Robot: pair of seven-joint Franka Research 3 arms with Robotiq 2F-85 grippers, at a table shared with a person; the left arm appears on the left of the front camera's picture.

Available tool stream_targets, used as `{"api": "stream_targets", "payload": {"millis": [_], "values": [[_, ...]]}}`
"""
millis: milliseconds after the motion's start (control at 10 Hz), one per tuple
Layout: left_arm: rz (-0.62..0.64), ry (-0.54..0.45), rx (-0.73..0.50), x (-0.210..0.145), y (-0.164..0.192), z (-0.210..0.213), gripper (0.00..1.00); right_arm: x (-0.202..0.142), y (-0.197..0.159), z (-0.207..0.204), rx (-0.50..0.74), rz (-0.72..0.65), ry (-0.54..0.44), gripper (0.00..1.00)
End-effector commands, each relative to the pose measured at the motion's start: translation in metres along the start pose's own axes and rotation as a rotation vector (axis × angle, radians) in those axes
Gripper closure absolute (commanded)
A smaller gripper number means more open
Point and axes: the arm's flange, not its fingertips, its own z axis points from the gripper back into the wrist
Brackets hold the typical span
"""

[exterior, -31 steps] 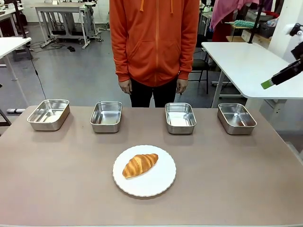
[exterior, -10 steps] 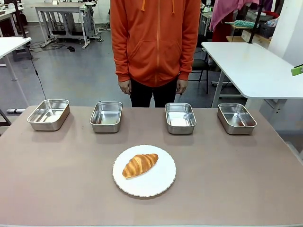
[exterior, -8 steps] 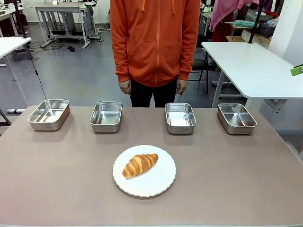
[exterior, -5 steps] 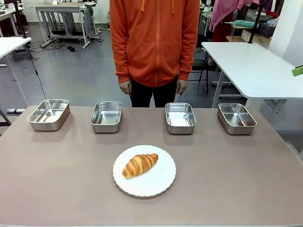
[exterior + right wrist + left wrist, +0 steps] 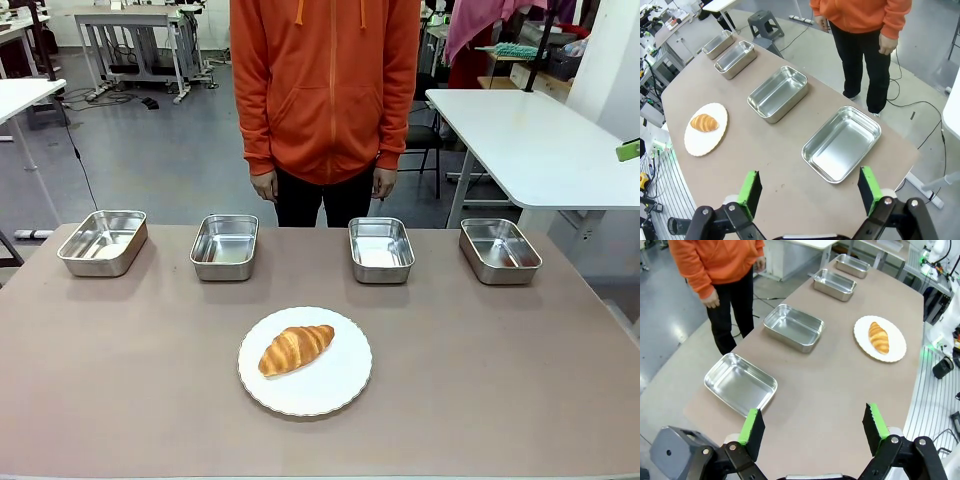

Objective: Place the bread in the container.
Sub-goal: Place the Butter Roll into the Airtight Container indicated by the human.

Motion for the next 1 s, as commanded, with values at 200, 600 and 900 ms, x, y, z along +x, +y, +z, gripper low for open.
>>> {"api": "stream_targets", "payload": {"millis": [200, 600, 900], "values": [[-0.014, -0.006, 0.005, 0.0012, -0.0004, 0.0007, 0.0, 0.0009, 0.0003, -0.0004, 0.007, 0.003, -0.006, 0.0], [-0.014, -0.006, 0.005, 0.0012, -0.0004, 0.0007, 0.0, 0.0009, 0.0003, -0.0004, 0.007, 0.003, -0.006, 0.0], [-0.014, -0.006, 0.005, 0.0012, -0.0004, 0.0007, 0.0, 0.0009, 0.0003, -0.0004, 0.007, 0.003, -0.006, 0.0]]}}
